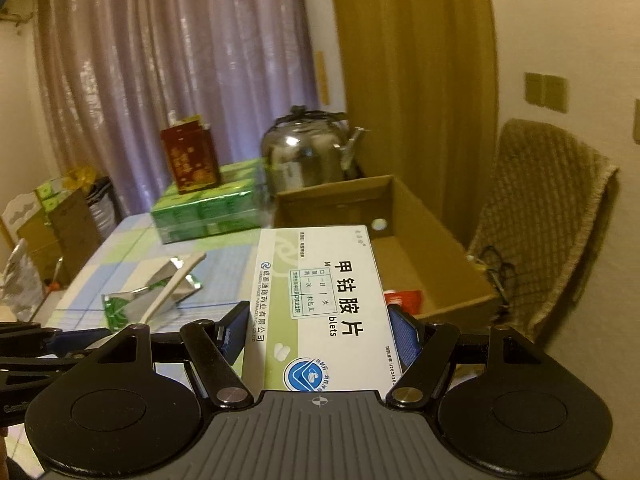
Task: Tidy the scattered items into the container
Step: 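Carry the spoon and medicine box in both grippers over the cardboard box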
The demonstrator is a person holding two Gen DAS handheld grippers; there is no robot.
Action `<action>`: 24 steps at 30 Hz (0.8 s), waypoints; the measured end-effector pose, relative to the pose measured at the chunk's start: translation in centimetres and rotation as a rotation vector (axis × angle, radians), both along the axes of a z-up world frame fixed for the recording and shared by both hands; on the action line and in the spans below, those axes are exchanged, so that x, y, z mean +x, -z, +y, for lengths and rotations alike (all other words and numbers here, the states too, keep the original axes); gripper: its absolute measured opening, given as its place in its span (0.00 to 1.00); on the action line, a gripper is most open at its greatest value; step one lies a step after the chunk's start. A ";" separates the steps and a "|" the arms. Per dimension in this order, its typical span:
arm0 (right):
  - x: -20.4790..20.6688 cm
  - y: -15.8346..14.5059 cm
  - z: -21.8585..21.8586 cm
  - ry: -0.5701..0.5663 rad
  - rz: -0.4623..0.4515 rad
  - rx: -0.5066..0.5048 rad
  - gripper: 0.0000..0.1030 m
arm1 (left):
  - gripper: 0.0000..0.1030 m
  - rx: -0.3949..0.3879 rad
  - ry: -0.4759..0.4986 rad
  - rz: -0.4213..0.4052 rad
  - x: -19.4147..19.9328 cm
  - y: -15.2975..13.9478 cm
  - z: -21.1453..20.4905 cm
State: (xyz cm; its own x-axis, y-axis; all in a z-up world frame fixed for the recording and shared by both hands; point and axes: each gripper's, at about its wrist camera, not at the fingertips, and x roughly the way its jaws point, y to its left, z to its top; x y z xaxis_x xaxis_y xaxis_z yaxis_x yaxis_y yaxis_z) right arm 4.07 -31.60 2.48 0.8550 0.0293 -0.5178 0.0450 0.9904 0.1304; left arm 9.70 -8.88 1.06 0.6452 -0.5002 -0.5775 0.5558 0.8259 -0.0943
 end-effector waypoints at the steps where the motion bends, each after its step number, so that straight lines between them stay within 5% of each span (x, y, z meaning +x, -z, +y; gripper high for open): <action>1: -0.1 -0.1 -0.4 0.008 0.000 -0.001 0.67 | 0.27 -0.001 0.008 0.001 0.0 0.0 -0.4; 24: -0.6 -0.1 -6.1 0.087 0.004 0.045 0.67 | 0.27 -0.003 0.097 0.010 0.9 -0.3 -6.8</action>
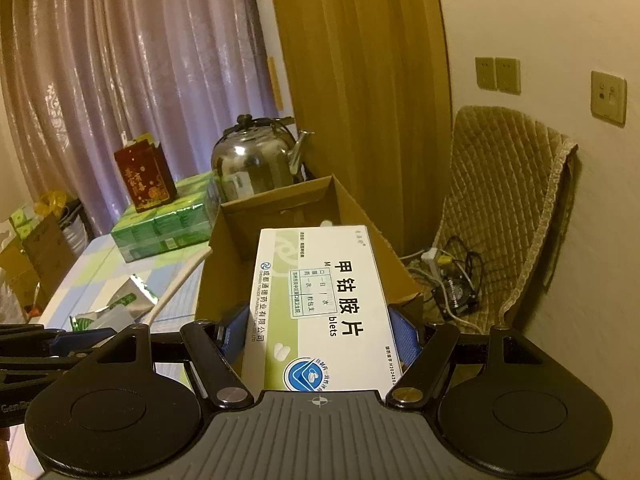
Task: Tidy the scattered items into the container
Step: 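Carry the spoon and medicine box in both grippers over the cardboard box, then open the left gripper to drop the spoon while the right gripper releases the medicine box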
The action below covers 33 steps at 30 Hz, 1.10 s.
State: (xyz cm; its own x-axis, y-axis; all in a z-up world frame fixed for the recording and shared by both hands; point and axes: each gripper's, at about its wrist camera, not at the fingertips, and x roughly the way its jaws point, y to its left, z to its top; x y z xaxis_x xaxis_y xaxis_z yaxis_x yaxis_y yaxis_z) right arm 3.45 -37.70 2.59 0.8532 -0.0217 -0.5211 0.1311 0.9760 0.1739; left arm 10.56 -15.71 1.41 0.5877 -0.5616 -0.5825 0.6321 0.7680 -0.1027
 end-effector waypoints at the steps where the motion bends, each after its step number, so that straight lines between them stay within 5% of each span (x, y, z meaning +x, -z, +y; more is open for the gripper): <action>1: 0.1 0.0 -0.1 -0.001 0.001 0.001 0.67 | 0.27 -0.001 0.003 0.002 0.1 0.0 -0.2; 16: 6.3 -0.1 -2.2 -0.069 0.016 -0.045 0.67 | 0.27 -0.028 -0.002 0.010 4.9 -0.1 -4.0; 33: 12.7 3.9 -4.6 -0.071 0.094 -0.017 0.67 | 0.27 0.019 0.015 0.031 10.8 4.4 -8.7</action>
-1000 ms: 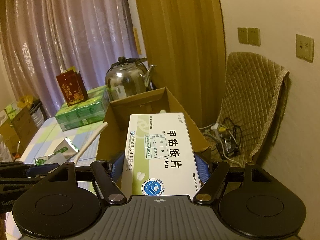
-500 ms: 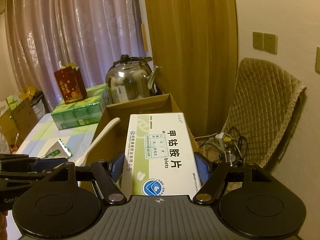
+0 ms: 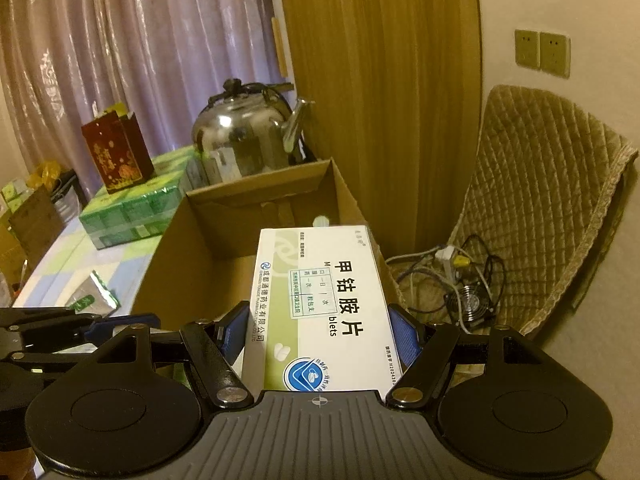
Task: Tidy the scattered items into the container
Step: 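Open the left gripper to drop the spoon while the right gripper releases the medicine box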
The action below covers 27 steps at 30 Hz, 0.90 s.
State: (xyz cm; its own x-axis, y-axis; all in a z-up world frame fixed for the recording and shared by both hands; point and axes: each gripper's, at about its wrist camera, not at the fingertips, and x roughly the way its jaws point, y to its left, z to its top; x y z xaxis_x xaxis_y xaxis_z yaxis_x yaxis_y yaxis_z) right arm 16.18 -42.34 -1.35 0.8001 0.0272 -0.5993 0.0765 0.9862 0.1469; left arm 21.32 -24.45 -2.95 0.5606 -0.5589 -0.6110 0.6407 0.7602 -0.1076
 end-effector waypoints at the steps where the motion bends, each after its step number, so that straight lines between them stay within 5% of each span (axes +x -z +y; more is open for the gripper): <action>1: 0.2 0.3 -0.1 -0.001 0.005 0.003 0.67 | 0.27 0.002 0.001 0.002 0.2 0.2 -0.1; 17: 1.6 1.1 1.4 -0.058 0.034 0.020 0.67 | 0.32 -0.076 -0.098 -0.008 -1.1 -1.0 4.8; 27: 0.3 0.1 2.3 -0.053 0.025 0.008 0.77 | 0.36 -0.077 -0.150 0.017 -2.2 -0.8 7.4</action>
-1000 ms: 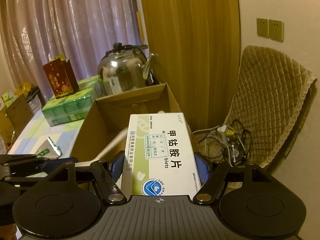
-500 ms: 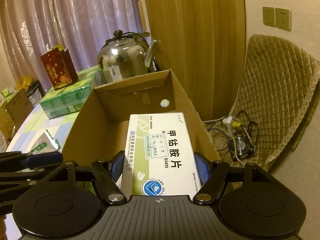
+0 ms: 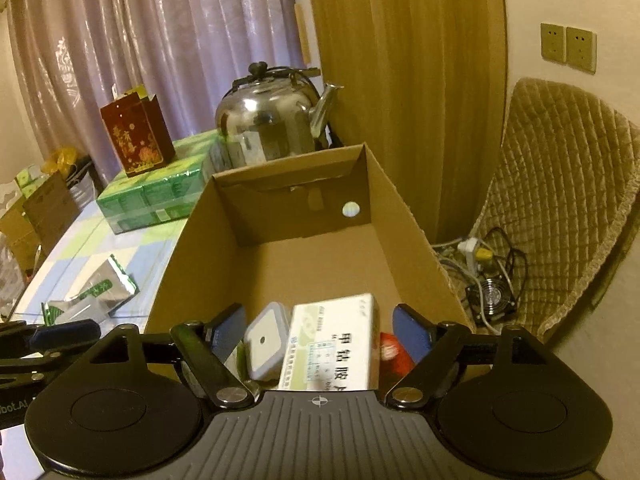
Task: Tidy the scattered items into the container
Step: 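Open the left gripper to drop the spoon while the right gripper releases the medicine box, then withdraw both open grippers from the box back over the table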
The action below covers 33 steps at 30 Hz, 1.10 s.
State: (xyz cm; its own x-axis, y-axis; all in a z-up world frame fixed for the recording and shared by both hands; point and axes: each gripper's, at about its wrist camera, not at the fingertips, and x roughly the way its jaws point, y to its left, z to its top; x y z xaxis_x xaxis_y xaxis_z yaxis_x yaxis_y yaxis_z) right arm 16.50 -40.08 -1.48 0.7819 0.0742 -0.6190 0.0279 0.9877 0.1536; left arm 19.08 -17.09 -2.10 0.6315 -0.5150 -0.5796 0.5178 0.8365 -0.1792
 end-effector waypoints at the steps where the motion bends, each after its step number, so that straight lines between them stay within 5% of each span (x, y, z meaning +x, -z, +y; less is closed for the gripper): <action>1: -0.2 -0.1 0.1 0.005 0.003 -0.001 0.77 | 0.38 0.001 -0.005 0.002 -0.2 0.0 0.2; 13: -4.3 -3.2 2.6 0.023 -0.006 -0.006 0.92 | 0.72 0.005 -0.053 -0.009 -3.9 -1.9 3.9; 23: -7.7 -5.2 8.2 -0.072 -0.032 0.024 0.96 | 0.96 0.042 -0.140 -0.044 -7.1 -3.1 9.3; 33: -7.8 -4.4 15.9 -0.232 -0.014 0.045 0.98 | 0.99 0.110 -0.288 -0.042 -7.9 -3.3 18.2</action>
